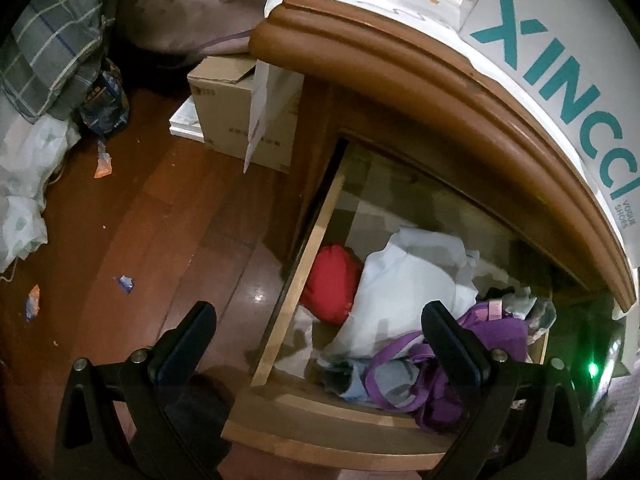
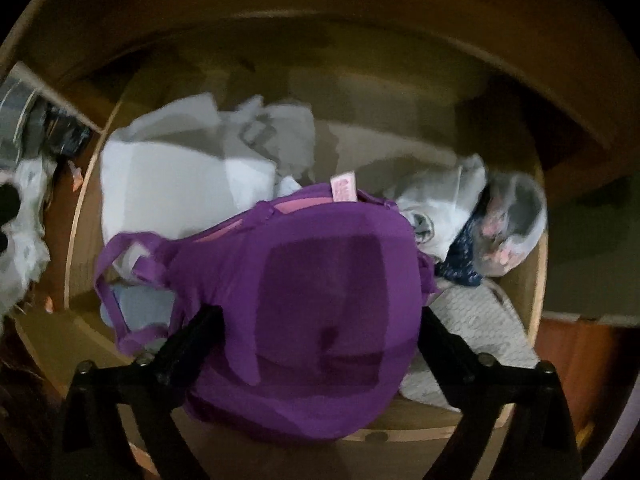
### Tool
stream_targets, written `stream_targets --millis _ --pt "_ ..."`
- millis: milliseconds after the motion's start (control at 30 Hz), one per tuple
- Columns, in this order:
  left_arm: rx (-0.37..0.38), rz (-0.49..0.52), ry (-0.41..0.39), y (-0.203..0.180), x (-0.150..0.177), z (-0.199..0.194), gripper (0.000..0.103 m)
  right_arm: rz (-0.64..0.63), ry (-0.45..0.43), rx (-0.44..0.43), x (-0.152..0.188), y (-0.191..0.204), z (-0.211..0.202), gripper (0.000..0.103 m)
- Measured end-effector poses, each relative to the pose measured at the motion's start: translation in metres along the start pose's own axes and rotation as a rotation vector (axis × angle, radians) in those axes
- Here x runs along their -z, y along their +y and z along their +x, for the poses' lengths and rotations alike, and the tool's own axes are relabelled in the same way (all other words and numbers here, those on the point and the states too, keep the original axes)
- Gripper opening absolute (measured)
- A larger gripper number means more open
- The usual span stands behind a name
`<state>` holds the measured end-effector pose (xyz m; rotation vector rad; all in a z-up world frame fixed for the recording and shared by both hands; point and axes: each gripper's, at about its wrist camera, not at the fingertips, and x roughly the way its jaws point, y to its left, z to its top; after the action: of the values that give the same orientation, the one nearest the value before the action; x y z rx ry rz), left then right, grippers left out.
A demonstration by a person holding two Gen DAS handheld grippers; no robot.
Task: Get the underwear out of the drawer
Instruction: 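Grasp the purple bra with the right tool while the left tool reaches the white bra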
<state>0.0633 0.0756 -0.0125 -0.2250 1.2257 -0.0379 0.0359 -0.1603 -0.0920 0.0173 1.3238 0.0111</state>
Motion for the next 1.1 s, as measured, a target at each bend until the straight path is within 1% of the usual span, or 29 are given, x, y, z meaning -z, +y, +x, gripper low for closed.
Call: stream_targets --millis 67,100,167,267,367,600,733,767,967,1100 --pt "-0.002 0.003 0.003 -0.001 0.001 0.000 0.102 -0.041 -0.050 0.022 0.008 0.004 -0.007 0.087" --pt "-0.002 0.000 0.004 -0.001 0.001 0.001 0.102 -0.058 -0.073 0.029 0.013 0.005 -0.011 0.085" --pt "-0.001 0.004 0.007 -0.001 0.001 0.000 0.102 -0.075 -0.112 0.035 0.014 0.006 -0.020 0.078" --pt "-0.007 0.009 0.002 -0.001 0.001 -0.001 0.102 -0.069 -0.168 0.034 0.021 0.001 -0.030 0.071" --pt "-0.005 0.009 0.004 0.000 0.002 0.000 0.102 -0.059 -0.219 0.037 0.028 -0.007 -0.040 0.067" --pt "-0.008 0.023 0.019 -0.004 0.003 0.005 0.102 -0.038 -0.311 0.040 0.031 -0.027 -0.062 0.064" --pt "0.002 0.030 0.038 -0.009 0.005 0.010 0.102 0.009 -0.337 -0.004 0.029 -0.044 -0.072 0.064" --pt "0.003 0.035 0.038 -0.011 0.005 0.011 0.102 0.015 -0.348 -0.003 0.029 -0.048 -0.076 0.064" --pt "0.015 0.064 0.043 -0.026 0.007 0.019 0.102 0.053 -0.393 0.049 0.028 -0.069 -0.084 0.064" --pt "0.032 0.058 0.051 -0.033 0.006 0.027 0.102 0.101 -0.384 0.072 0.030 -0.080 -0.078 0.063"
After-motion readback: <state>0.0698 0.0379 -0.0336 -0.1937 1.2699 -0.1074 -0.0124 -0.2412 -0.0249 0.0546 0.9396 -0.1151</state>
